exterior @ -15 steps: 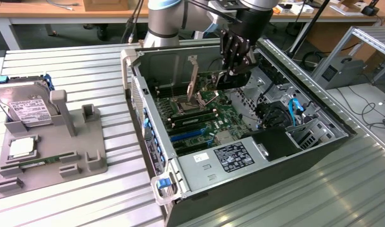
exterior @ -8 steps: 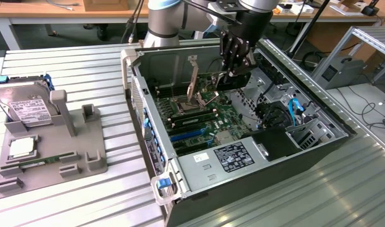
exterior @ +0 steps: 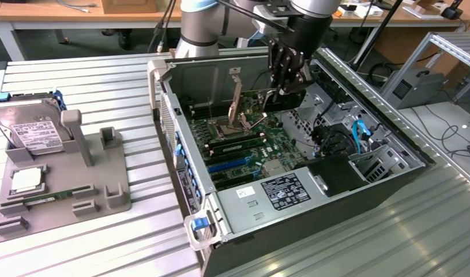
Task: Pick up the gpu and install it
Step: 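Insert the gpu into the slot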
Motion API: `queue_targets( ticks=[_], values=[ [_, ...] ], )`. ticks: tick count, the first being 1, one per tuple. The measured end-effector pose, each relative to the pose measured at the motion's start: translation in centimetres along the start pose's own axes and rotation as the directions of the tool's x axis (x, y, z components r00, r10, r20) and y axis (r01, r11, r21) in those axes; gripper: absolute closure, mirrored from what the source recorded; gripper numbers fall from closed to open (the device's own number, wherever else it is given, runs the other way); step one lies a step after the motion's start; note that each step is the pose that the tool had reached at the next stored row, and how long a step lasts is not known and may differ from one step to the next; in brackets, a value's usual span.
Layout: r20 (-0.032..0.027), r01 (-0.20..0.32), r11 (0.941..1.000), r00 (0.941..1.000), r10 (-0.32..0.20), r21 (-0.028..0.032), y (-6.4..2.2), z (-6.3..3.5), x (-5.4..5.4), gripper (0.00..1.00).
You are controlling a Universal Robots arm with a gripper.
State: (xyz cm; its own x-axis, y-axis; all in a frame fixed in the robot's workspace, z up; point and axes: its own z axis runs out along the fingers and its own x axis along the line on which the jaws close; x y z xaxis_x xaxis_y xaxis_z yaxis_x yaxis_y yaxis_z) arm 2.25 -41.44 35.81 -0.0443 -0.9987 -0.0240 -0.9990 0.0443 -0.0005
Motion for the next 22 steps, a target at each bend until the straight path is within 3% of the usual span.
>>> queue_targets(
  ticks=[22],
  values=[
    [-0.0001, 0.000, 1.0000, 1.0000, 0.000, 0.0000, -0.01, 1.19, 0.2, 0.73]
  ],
)
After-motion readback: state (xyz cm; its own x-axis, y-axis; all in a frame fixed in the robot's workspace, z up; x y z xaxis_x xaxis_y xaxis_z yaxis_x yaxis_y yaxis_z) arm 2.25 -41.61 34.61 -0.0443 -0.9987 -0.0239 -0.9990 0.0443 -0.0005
